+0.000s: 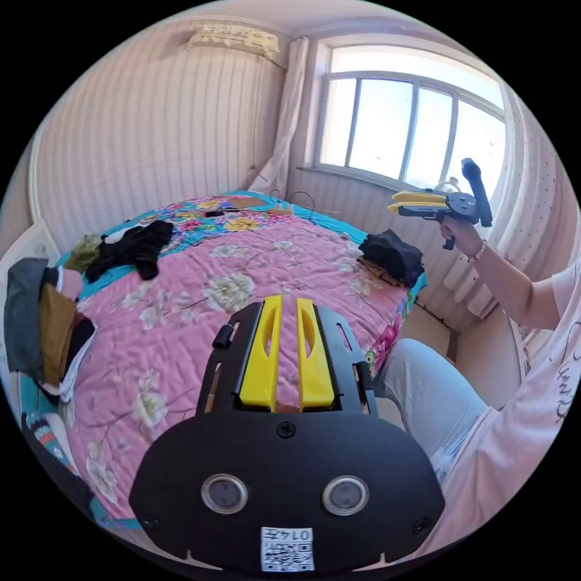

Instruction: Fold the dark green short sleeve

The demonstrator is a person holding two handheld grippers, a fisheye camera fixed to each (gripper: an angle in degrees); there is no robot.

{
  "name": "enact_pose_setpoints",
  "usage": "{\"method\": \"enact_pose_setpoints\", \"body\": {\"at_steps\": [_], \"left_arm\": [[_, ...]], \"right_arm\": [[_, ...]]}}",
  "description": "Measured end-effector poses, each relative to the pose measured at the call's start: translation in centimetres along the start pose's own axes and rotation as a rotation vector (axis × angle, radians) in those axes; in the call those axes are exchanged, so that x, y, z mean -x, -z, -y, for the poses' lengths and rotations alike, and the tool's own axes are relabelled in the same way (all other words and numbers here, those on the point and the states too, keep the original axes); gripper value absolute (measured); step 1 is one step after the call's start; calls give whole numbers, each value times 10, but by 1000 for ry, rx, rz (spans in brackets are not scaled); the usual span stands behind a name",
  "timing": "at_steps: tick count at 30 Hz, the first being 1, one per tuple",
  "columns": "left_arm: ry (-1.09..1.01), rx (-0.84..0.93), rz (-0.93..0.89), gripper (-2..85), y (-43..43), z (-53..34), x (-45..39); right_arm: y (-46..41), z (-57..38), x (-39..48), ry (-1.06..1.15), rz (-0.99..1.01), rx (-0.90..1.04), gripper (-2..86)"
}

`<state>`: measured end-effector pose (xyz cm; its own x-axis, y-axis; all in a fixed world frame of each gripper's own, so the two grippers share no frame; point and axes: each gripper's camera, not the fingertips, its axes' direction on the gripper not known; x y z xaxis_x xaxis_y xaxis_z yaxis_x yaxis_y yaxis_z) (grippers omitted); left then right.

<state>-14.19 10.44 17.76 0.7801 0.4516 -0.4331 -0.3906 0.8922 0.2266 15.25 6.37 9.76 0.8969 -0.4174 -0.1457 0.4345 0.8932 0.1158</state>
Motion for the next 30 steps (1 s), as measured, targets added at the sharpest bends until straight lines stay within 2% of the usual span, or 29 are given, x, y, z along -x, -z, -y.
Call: {"method": "enact_pose_setpoints", "body": {"at_steps": [6,9,13,17,19,22,25,27,30], "left_arm": [[161,-208,254,94,148,-116,89],[240,-225,328,100,195,-173,136],[422,-242,453,122,247,-257,209],[591,-235,574,125,281,-324,275],[703,-238,610,125,296,-363,315],[792,-217,692,128,310,-402,357],[907,-202,740,134,320,-439,397],[978,-173,742,135,321,-459,421],[1054,-71,618,133,311,-477,461]], "right_arm": [[26,94,139,146,66,-81,115],[28,138,209,230,103,-109,118],[14,200,317,387,268,-113,138],[-7,247,428,568,440,-76,172],[-24,275,501,663,594,-32,186],[-45,307,583,747,747,-5,189],[-64,339,650,734,846,-19,173],[-79,359,687,698,913,13,169],[-105,382,745,687,990,98,169]]}}
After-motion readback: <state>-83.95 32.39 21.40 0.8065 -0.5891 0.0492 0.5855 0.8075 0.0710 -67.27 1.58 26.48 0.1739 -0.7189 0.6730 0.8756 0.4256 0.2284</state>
